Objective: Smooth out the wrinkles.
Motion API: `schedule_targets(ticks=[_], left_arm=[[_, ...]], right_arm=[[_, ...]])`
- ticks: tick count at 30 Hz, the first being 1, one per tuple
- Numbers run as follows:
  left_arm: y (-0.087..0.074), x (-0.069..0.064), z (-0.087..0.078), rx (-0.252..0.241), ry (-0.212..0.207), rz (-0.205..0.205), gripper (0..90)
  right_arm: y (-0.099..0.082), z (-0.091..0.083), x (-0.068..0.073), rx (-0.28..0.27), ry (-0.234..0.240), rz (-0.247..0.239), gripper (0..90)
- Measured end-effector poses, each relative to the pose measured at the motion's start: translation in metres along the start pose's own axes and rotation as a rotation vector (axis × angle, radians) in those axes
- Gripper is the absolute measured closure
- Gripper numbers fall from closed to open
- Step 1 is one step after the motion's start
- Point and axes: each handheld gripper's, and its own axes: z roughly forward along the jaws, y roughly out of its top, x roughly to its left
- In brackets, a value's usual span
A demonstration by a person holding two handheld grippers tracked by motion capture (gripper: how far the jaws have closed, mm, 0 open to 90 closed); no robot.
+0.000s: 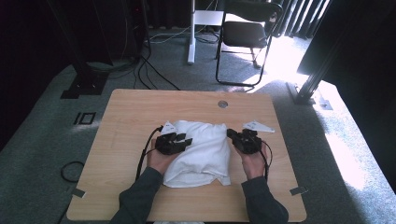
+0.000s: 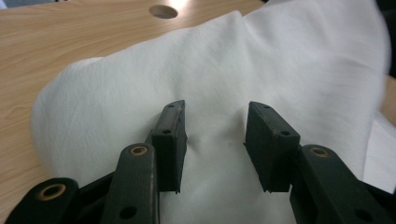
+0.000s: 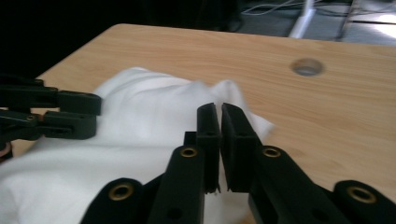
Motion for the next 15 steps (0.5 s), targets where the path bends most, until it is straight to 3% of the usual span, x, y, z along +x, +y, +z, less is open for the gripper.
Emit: schedule_targets(ticks=[3, 8, 9, 11, 12, 15], left_arm=[[0.0, 0.0, 0.001, 0.004, -0.002, -0.004, 58.9], [-0.004, -0.003, 0.009, 0.029, 0.016, 0.011, 59.3], [-0.006, -0.004, 0.011, 0.037, 0.022, 0.016, 59.5], [-0.008, -0.004, 0.014, 0.048, 0.027, 0.028, 59.7], [-0.009, -0.003, 0.015, 0.049, 0.026, 0.028, 59.9], [-0.011, 0.0, 0.014, 0.044, 0.012, 0.008, 60.4]], right_arm=[[-0.017, -0.006, 0.008, 0.045, 0.084, -0.044, 62.9], [-0.056, 0.009, 0.029, 0.185, 0.153, -0.123, 52.4], [-0.062, 0.014, 0.031, 0.21, 0.149, -0.134, 57.6], [-0.069, 0.02, 0.032, 0.25, 0.154, -0.139, 81.8], [-0.07, 0.018, 0.031, 0.257, 0.144, -0.136, 87.6], [-0.071, 0.005, 0.022, 0.236, 0.127, -0.112, 89.0]])
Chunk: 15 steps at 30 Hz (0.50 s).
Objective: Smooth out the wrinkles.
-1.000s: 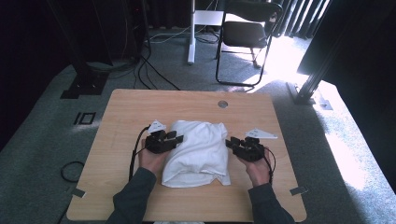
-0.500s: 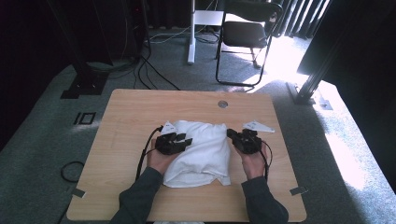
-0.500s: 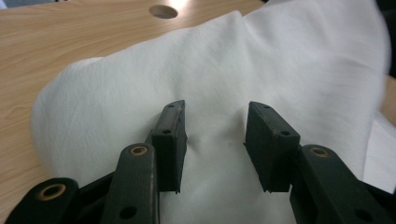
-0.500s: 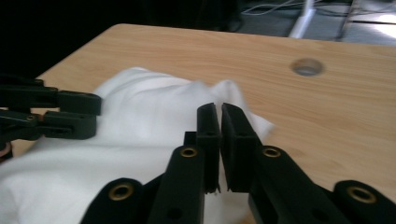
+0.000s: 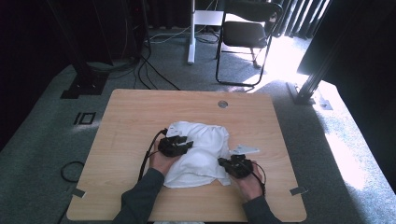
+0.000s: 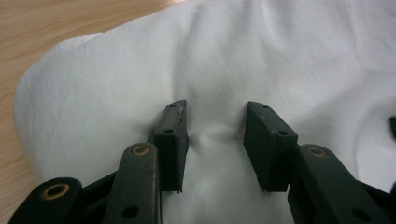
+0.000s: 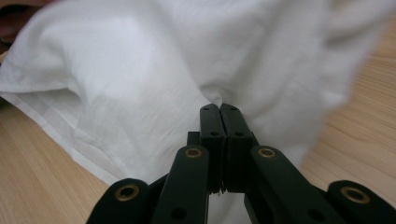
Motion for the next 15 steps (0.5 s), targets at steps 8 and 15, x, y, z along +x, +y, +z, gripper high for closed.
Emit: schedule_targets(ticks=[8, 15], left_arm=[[-0.001, -0.004, 0.001, 0.0, 0.021, 0.023, 60.3], [0.0, -0.006, 0.002, 0.0, 0.019, 0.028, 58.2]], right_arm=[[-0.016, -0.038, -0.016, -0.073, -0.081, 0.069, 60.9], [0.036, -0.027, -0.012, -0.242, -0.083, 0.043, 49.0]])
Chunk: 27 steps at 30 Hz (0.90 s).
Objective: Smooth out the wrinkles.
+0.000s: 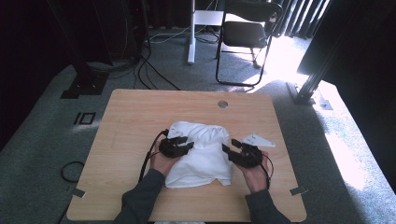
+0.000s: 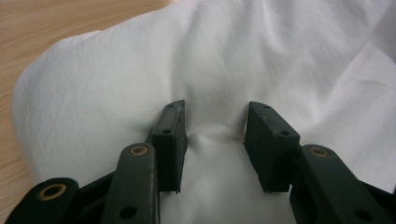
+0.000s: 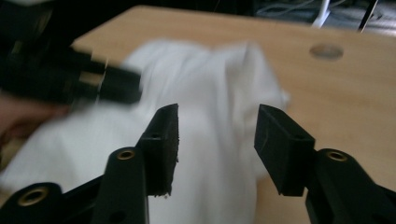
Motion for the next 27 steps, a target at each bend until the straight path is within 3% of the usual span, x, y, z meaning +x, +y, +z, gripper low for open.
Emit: schedule_targets(ticks=[3, 4, 5, 6, 7, 11, 12, 14, 16, 17, 19, 21, 23, 24, 27], left_arm=[[0.0, -0.001, 0.0, -0.002, 0.0, 0.01, 56.0], [0.0, -0.001, -0.001, -0.002, -0.001, 0.013, 55.6], [0.0, -0.001, -0.001, -0.002, -0.003, 0.015, 55.5], [-0.001, 0.0, -0.001, -0.006, -0.008, 0.013, 55.5], [-0.001, 0.0, -0.002, -0.011, -0.018, 0.01, 55.5], [-0.001, 0.0, -0.004, -0.024, -0.054, 0.002, 55.4], [-0.001, -0.001, -0.004, -0.021, -0.051, 0.006, 55.3], [0.0, -0.003, -0.005, -0.022, -0.048, 0.013, 52.7], [0.001, -0.001, -0.008, -0.031, -0.062, -0.001, 52.3], [0.001, -0.001, -0.008, -0.034, -0.064, -0.005, 52.4], [0.003, -0.001, -0.009, -0.036, -0.064, 0.0, 52.3], [0.006, -0.001, -0.011, -0.06, -0.073, -0.002, 52.4], [0.01, 0.0, -0.015, -0.099, -0.073, -0.008, 52.6], [0.011, 0.0, -0.016, -0.106, -0.072, -0.011, 52.8], [0.013, 0.001, -0.015, -0.09, -0.069, 0.006, 53.1]], right_arm=[[0.022, 0.026, -0.008, 0.009, -0.002, 0.062, 52.1], [0.026, 0.036, -0.013, 0.043, -0.001, 0.097, 61.3], [0.028, 0.045, -0.018, 0.075, 0.019, 0.115, 76.2], [0.029, 0.051, -0.022, 0.094, 0.011, 0.118, 86.4], [0.029, 0.056, -0.026, 0.113, -0.042, 0.1, 88.8], [0.027, 0.061, -0.041, 0.146, -0.076, 0.103, 88.4], [0.025, 0.062, -0.042, 0.153, -0.106, 0.117, 85.3], [0.022, 0.06, -0.042, 0.16, -0.223, 0.117, 77.2], [0.022, 0.052, -0.04, 0.11, -0.219, 0.139, 64.0], [0.023, 0.045, -0.035, 0.057, -0.206, 0.12, 61.3], [0.027, 0.033, -0.019, -0.035, -0.158, 0.059, 58.2], [0.031, 0.03, 0.001, -0.072, -0.089, -0.03, 58.3], [0.033, 0.037, 0.016, -0.063, -0.017, -0.08, 59.1], [0.032, 0.046, 0.022, -0.033, 0.004, -0.1, 59.1], [0.023, 0.07, 0.022, 0.062, -0.021, -0.112, 56.3]])
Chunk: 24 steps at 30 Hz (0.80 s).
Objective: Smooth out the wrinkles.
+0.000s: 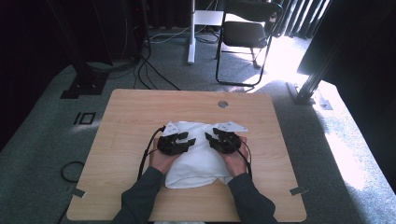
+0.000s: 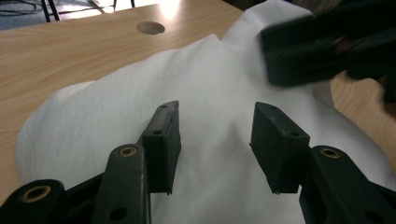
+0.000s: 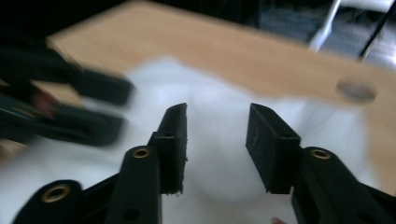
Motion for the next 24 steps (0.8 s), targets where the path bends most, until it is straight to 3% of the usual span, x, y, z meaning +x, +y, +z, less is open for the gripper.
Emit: schedule_targets(ticks=[4, 6, 10, 13, 15, 16, 18, 22, 24], left_arm=[[-0.008, -0.004, 0.004, 0.023, -0.002, 0.01, 52.1], [-0.012, -0.009, 0.003, 0.011, -0.012, 0.007, 51.7], [-0.02, -0.025, 0.0, 0.026, -0.005, 0.052, 51.8], [-0.028, -0.031, -0.001, 0.031, -0.008, 0.043, 52.8], [-0.032, -0.033, 0.001, 0.043, 0.004, 0.06, 53.2], [-0.036, -0.036, 0.006, 0.077, 0.046, 0.104, 53.3], [-0.038, -0.037, 0.011, 0.097, 0.07, 0.128, 53.4], [-0.039, -0.035, 0.017, 0.108, 0.078, 0.121, 54.1], [-0.04, -0.032, 0.018, 0.106, 0.072, 0.111, 54.8]], right_arm=[[-0.024, 0.026, -0.009, 0.113, -0.06, -0.018, 55.7], [-0.036, 0.032, -0.013, 0.139, -0.062, -0.008, 55.7], [-0.051, 0.032, -0.018, 0.135, -0.048, 0.024, 54.9], [-0.053, 0.03, -0.018, 0.135, -0.047, 0.017, 54.5], [-0.055, 0.03, -0.018, 0.135, -0.046, 0.02, 54.5], [-0.057, 0.031, -0.017, 0.133, -0.047, 0.015, 54.5], [-0.059, 0.03, -0.016, 0.132, -0.05, 0.012, 54.5], [-0.06, 0.025, -0.014, 0.122, -0.067, 0.015, 51.9], [-0.058, 0.014, -0.009, 0.091, -0.079, -0.009, 48.2]])
